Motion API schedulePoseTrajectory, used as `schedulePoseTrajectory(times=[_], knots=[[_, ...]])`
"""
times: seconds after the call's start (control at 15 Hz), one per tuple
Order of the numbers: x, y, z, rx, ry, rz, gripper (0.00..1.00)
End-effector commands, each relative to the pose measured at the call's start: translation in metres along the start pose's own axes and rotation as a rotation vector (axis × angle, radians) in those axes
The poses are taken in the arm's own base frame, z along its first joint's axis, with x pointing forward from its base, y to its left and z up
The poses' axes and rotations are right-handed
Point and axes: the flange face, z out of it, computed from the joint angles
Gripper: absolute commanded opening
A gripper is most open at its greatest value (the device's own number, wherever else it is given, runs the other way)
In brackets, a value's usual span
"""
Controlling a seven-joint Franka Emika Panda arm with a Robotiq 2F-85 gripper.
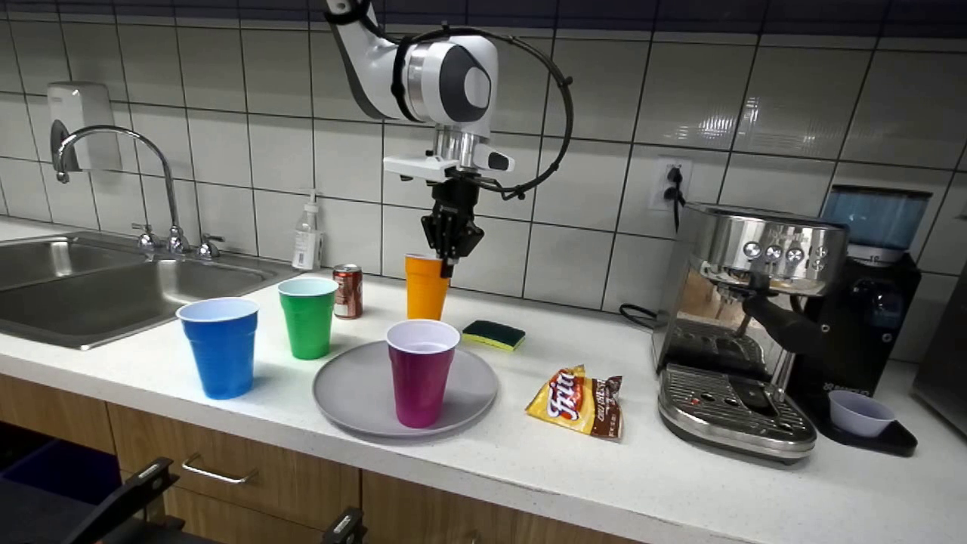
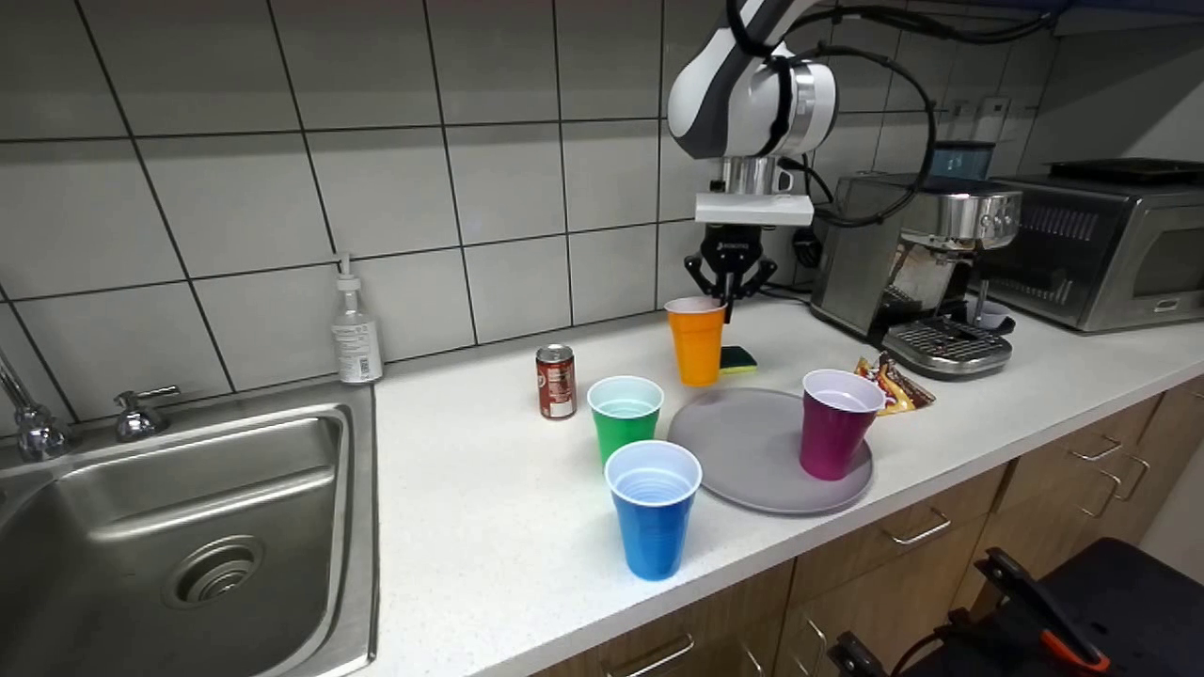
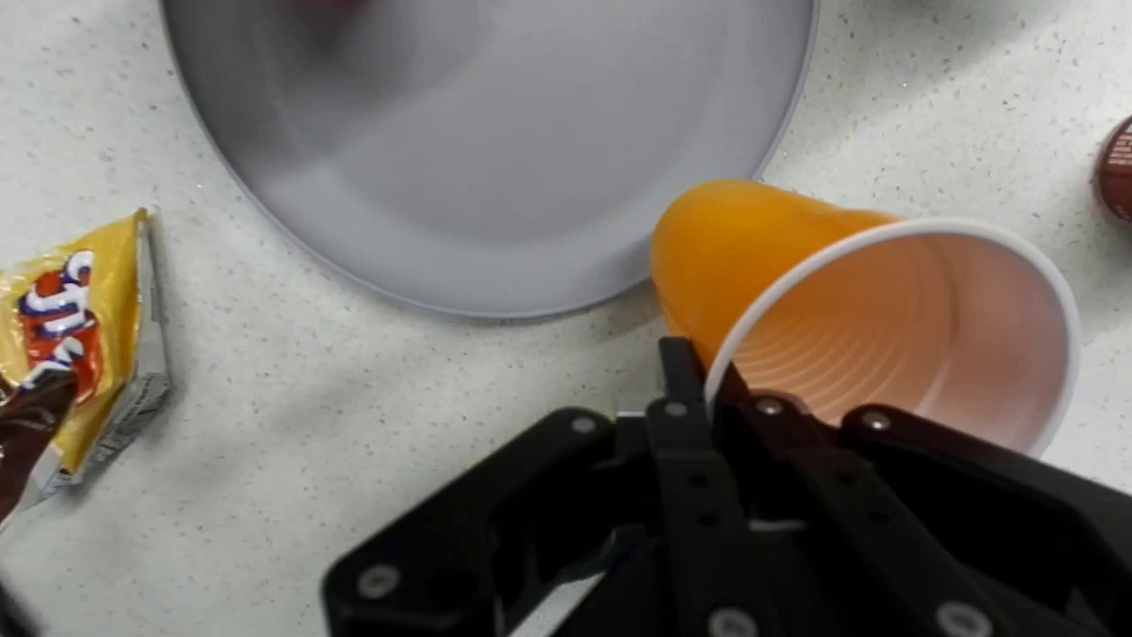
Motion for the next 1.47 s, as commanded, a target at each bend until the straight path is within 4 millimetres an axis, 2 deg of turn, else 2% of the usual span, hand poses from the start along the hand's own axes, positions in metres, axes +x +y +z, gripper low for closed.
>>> schedulePoseTrajectory(times=[0.0,0.47,0.93,1.4], knots=[[-0.018,0.026,-0.011,0.004,0.003,-0.009,0.01],[-0.029,0.058,-0.003,-0.024,-0.019,0.010,0.01],[-0.030,0.074,0.009,-0.041,-0.030,0.038,0.01],[-0.029,0.088,0.012,-0.051,-0.033,0.061,0.01]])
